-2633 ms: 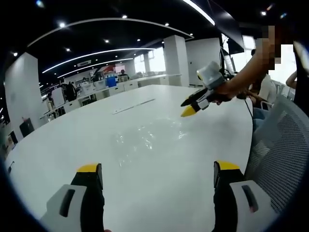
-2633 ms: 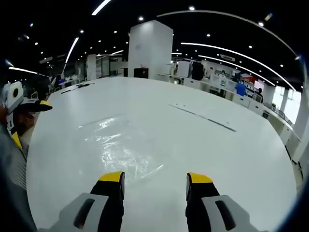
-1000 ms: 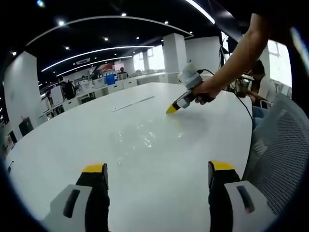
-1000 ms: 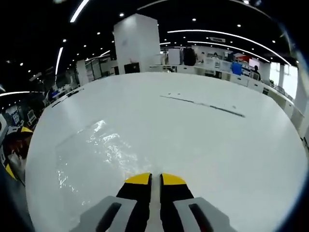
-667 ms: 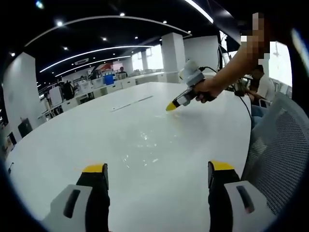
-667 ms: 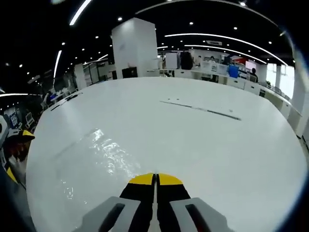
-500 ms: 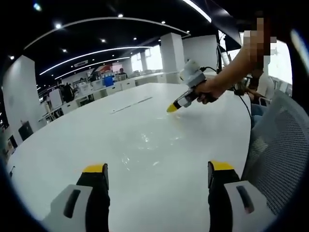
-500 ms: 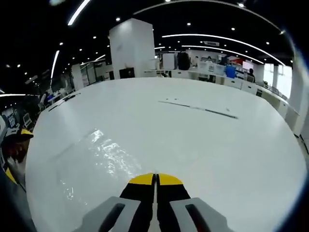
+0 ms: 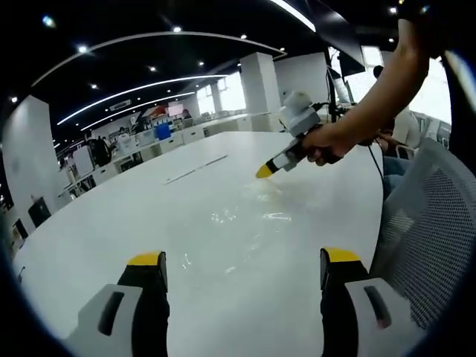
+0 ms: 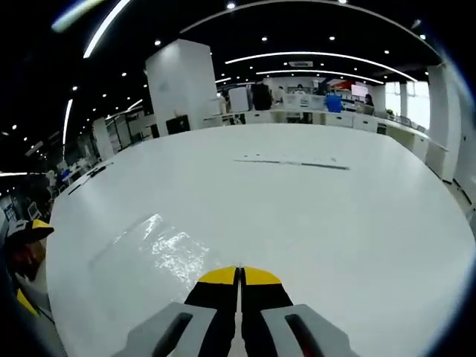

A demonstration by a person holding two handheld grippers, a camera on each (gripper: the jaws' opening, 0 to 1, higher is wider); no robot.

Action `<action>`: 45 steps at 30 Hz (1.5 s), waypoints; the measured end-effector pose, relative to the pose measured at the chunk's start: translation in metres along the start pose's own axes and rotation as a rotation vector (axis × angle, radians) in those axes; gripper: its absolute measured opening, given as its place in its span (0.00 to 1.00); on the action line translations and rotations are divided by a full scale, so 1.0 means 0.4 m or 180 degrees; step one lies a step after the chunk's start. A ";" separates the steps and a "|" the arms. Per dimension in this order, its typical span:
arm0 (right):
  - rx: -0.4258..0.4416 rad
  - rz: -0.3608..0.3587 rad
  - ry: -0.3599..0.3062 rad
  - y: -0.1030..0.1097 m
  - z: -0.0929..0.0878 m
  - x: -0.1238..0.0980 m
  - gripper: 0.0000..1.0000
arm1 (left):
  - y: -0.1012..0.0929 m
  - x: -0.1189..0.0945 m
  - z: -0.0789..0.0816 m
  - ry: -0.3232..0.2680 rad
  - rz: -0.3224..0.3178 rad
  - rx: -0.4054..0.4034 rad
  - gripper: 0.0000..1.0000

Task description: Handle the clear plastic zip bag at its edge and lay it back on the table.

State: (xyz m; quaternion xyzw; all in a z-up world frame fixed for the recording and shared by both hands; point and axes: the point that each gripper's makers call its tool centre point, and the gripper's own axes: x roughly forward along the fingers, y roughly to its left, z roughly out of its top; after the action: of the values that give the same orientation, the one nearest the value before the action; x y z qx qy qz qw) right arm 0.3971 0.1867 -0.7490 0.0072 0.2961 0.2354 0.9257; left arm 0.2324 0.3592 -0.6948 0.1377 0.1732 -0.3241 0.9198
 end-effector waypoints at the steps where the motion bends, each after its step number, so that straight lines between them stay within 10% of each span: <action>1: 0.0011 -0.0009 -0.0005 0.000 -0.001 -0.002 0.00 | -0.007 0.003 0.001 0.0000 -0.0015 0.0005 0.84; 45: 0.1118 -0.0222 -0.0160 0.130 -0.019 -0.130 0.00 | -0.275 0.191 -0.011 0.0251 -0.0685 0.0421 0.69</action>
State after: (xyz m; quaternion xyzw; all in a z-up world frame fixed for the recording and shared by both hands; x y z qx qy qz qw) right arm 0.3333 0.2089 -0.7190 0.1644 0.3096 0.1475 0.9249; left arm 0.2163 0.2363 -0.7452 0.1914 0.2013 -0.4259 0.8611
